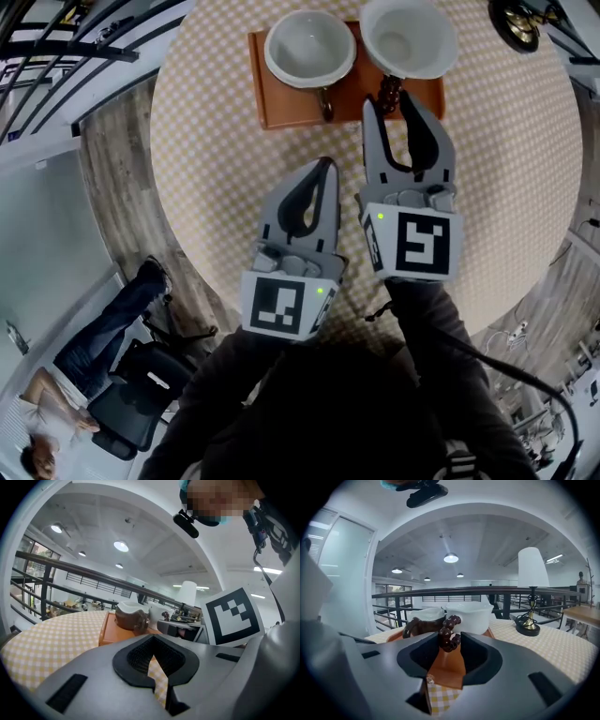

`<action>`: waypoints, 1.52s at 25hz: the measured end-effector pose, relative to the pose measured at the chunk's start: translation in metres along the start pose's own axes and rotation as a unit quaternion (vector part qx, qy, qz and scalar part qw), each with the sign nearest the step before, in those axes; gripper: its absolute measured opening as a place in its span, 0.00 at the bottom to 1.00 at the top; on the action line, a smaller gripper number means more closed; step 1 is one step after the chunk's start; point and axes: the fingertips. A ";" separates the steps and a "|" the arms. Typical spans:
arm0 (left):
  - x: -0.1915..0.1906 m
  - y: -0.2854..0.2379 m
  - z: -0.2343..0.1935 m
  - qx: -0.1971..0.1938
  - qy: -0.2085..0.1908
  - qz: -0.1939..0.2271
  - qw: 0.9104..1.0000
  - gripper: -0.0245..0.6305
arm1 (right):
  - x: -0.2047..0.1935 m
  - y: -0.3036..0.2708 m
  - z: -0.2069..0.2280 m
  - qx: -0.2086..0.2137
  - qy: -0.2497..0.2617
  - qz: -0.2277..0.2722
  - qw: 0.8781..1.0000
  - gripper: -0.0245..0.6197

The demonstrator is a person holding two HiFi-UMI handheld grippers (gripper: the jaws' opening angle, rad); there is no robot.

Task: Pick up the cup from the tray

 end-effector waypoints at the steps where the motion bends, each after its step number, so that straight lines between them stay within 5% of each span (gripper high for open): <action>1: 0.000 0.000 0.001 -0.001 0.001 0.000 1.000 0.05 | -0.002 0.004 0.006 -0.006 0.004 -0.002 1.000 0.23; 17: -0.007 0.000 0.000 -0.005 0.002 -0.011 1.000 0.05 | -0.005 -0.017 0.037 -0.016 -0.025 -0.028 0.999 0.15; 27: -0.007 0.002 -0.003 0.000 0.009 -0.012 1.000 0.05 | 0.026 -0.007 0.038 -0.005 0.002 0.066 0.998 0.14; 38: -0.006 0.001 -0.002 -0.005 0.011 -0.007 1.000 0.05 | -0.004 0.004 0.040 -0.006 0.005 -0.005 1.000 0.14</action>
Point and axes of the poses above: the fingertips, and each gripper's own axes: y backward along the fingers, z to its right, x out of its top, and after that the axes turned 7 degrees about -x, right-handed
